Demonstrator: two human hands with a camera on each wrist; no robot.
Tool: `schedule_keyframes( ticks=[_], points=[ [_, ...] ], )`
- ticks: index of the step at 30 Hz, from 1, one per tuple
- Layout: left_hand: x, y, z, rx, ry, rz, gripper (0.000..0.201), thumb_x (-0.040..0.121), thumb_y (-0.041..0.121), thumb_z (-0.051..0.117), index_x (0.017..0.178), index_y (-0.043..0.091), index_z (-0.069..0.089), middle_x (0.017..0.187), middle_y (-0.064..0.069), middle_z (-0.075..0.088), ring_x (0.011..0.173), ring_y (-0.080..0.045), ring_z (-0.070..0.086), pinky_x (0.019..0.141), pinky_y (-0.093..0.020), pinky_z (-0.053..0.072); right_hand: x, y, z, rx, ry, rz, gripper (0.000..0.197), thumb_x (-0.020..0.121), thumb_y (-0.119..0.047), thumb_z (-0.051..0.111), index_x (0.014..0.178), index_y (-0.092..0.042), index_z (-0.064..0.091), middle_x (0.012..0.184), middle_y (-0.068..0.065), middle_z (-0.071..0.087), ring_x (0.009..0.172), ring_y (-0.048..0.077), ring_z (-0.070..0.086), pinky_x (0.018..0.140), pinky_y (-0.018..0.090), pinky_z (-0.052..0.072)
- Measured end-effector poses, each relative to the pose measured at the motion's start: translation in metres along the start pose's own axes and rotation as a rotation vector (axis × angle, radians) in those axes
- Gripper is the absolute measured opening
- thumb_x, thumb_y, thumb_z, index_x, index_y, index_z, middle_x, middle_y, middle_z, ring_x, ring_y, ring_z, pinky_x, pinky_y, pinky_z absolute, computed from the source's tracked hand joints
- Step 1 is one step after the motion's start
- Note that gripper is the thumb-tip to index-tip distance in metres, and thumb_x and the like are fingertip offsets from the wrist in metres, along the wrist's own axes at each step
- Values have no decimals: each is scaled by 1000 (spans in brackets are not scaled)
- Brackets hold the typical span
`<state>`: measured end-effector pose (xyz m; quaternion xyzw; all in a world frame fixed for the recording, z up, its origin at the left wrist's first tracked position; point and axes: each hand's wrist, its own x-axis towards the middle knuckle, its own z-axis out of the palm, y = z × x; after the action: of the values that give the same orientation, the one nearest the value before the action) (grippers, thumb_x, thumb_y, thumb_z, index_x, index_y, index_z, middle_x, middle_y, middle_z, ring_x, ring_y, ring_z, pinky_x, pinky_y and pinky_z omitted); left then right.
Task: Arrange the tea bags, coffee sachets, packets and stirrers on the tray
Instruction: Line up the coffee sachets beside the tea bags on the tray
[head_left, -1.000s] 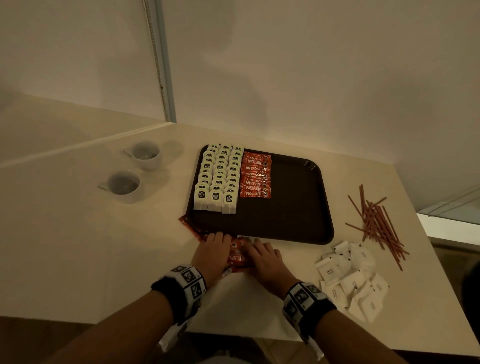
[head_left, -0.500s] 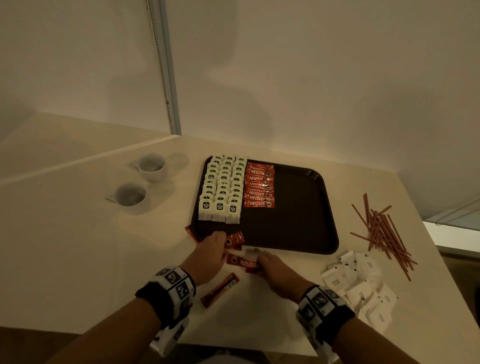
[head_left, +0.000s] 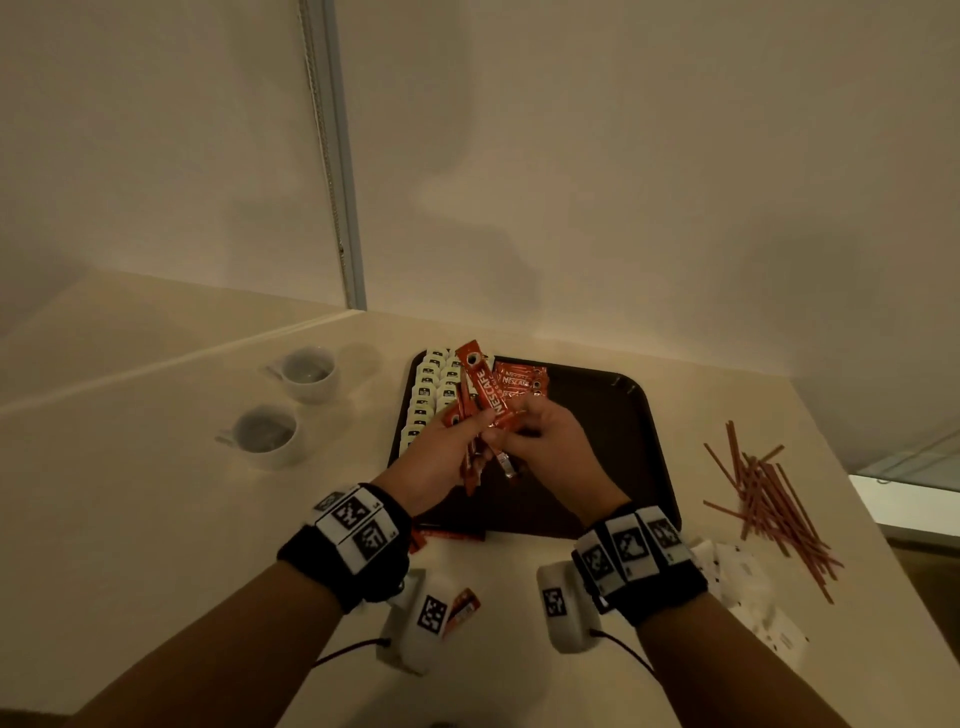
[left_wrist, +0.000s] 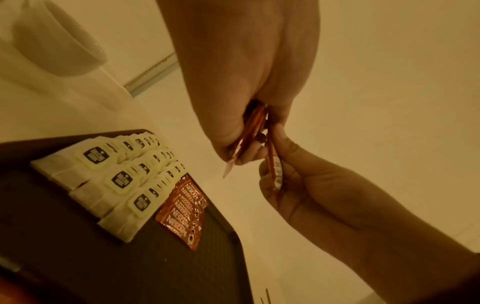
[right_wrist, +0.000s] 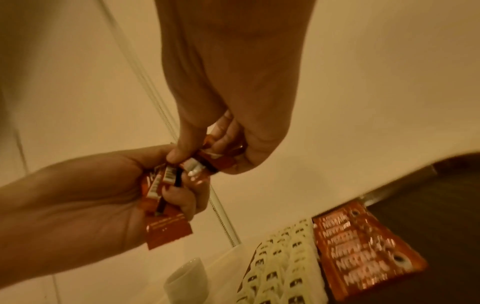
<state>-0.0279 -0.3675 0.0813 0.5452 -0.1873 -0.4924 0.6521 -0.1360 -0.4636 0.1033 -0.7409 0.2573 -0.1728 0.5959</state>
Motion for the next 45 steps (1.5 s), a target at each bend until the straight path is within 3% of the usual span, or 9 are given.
schedule_keyframes(
  ticks=[6, 9, 12, 17, 22, 25, 28, 38, 45],
  points=[
    [6, 17, -3, 98, -8, 59, 31, 98, 24, 48, 125, 13, 57, 119, -11, 66, 112, -24, 62, 101, -41, 45, 11, -10, 1, -159, 41, -101, 13, 90, -19, 60, 102, -14, 64, 96, 4, 69, 87, 19, 68, 78, 35, 58],
    [7, 25, -5, 87, 73, 85, 25, 98, 23, 47, 120, 14, 56, 111, -11, 69, 102, -25, 66, 90, -40, 50, 14, -11, -5, -149, 90, -74, 15, 91, -20, 59, 98, -13, 70, 93, 4, 69, 89, 24, 66, 81, 38, 57],
    [7, 31, -7, -58, 164, 121, 13, 99, 20, 45, 101, 9, 51, 80, -7, 66, 73, -25, 66, 67, -39, 55, 12, -9, -12, 33, 100, 17, 14, 88, -19, 63, 98, -15, 71, 96, 6, 70, 94, 28, 65, 85, 41, 55],
    [4, 40, 7, 180, 88, 204, 6, 89, 19, 63, 90, 17, 56, 49, 12, 54, 42, -1, 50, 58, -21, 51, 8, -6, -8, 140, 15, 101, 17, 83, -8, 67, 97, -5, 58, 95, 13, 67, 79, 17, 65, 70, 23, 56],
    [8, 49, 6, 520, 26, 212, 9, 81, 18, 73, 76, 19, 65, 48, 15, 57, 47, 3, 52, 48, -13, 42, 10, -10, -12, 182, -8, 53, 41, 82, -27, 69, 121, -19, 57, 114, 6, 64, 99, 19, 66, 85, 35, 56],
    [10, 55, 7, 693, -76, 161, 15, 80, 21, 75, 71, 20, 62, 49, 13, 54, 44, 2, 49, 46, -13, 39, 13, -15, -16, 196, 92, -21, 25, 91, -21, 59, 114, -16, 64, 109, 7, 68, 101, 22, 65, 88, 38, 54],
    [8, 59, 6, 733, -59, 146, 16, 79, 25, 76, 90, 18, 67, 69, 9, 65, 51, 4, 59, 45, -13, 42, 15, -15, -19, 226, 184, -41, 14, 93, -15, 56, 101, -7, 64, 95, 14, 67, 85, 28, 64, 81, 44, 53],
    [9, 48, 1, 398, 289, 255, 12, 78, 20, 75, 90, 18, 72, 84, -2, 71, 61, -3, 59, 52, -15, 44, 14, -11, -22, 249, 161, -37, 16, 87, -5, 60, 103, -6, 65, 91, 6, 67, 70, 9, 66, 69, 22, 56],
    [13, 48, -1, 429, 346, 354, 16, 73, 20, 79, 87, 14, 73, 82, 1, 73, 76, -9, 68, 70, -19, 49, 19, 5, -19, 404, 156, 39, 17, 89, -4, 57, 103, -8, 65, 92, 7, 68, 76, 11, 67, 70, 21, 56]
  ],
)
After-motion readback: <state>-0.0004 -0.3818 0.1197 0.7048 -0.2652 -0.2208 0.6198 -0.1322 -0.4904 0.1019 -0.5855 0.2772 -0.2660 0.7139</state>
